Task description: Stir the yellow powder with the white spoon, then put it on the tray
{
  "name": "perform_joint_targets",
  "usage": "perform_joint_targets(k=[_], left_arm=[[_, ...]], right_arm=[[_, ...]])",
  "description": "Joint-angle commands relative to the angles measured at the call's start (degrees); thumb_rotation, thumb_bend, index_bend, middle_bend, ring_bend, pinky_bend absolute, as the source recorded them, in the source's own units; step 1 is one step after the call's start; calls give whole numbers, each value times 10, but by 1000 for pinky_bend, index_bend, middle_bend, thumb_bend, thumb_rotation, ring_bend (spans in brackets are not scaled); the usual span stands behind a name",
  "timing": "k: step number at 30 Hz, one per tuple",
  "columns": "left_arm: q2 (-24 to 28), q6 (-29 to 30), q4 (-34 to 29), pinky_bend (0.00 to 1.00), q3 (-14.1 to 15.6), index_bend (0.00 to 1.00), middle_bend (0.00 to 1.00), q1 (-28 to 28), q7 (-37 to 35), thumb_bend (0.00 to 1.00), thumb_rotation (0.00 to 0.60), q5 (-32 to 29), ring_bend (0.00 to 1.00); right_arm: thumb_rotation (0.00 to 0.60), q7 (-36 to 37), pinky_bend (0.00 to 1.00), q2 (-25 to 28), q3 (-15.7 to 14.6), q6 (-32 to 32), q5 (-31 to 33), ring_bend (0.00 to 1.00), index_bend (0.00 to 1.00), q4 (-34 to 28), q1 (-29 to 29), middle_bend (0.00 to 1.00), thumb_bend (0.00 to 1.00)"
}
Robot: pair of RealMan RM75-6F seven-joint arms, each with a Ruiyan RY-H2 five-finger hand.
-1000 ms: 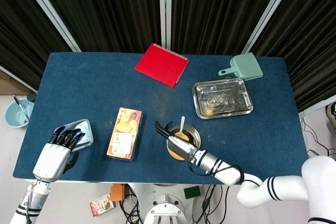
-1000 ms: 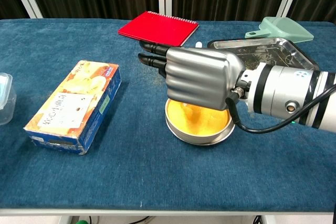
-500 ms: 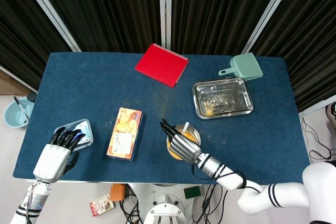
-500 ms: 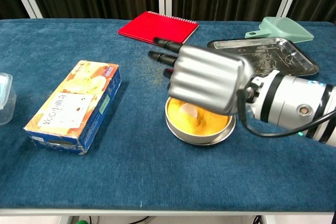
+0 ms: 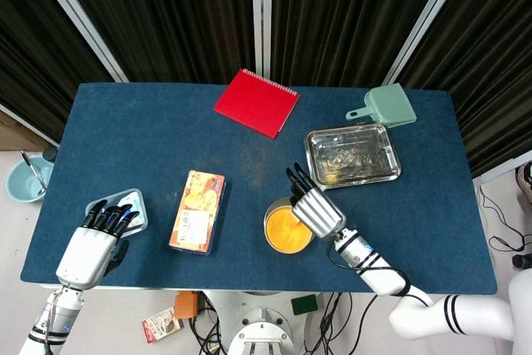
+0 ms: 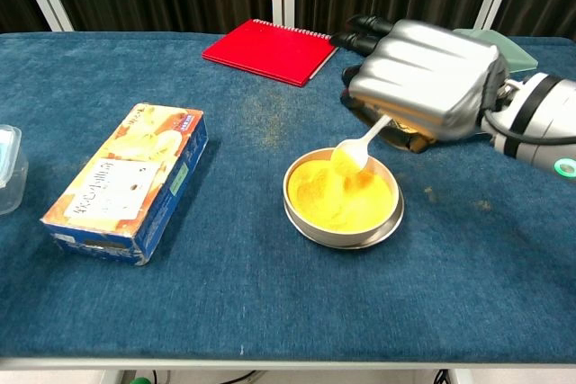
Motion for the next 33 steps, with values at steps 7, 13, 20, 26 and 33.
perform_joint_targets(k=[7, 13, 20, 26, 33], left_arm=[[3, -3, -14, 135, 0, 205, 170, 1, 15, 444, 600, -1, 198], [1, -3, -12, 135, 1, 204, 170, 2, 14, 444, 600, 1, 198], [2, 2, -3, 134, 4, 205, 168, 6, -3, 445, 600, 0, 198], [3, 5, 7, 133, 6, 205, 166, 8, -20, 444, 600, 1, 198], [2, 7, 17, 133, 7, 205, 165, 9, -32, 443, 600, 2, 198]], right_arm=[[600, -20, 0, 14, -3, 12, -48, 34, 822, -1, 3, 346, 548], [600, -169, 0, 0, -27, -4, -142, 34, 822, 35, 27, 351, 575], [600, -314, 0, -15, -27, -54, -182, 39, 839, 35, 48, 362, 578], [600, -397, 0, -25, -21, -57, -188, 39, 863, 30, 32, 370, 540], [600, -484, 0, -37, -11, -60, -160, 39, 865, 14, 8, 371, 518]])
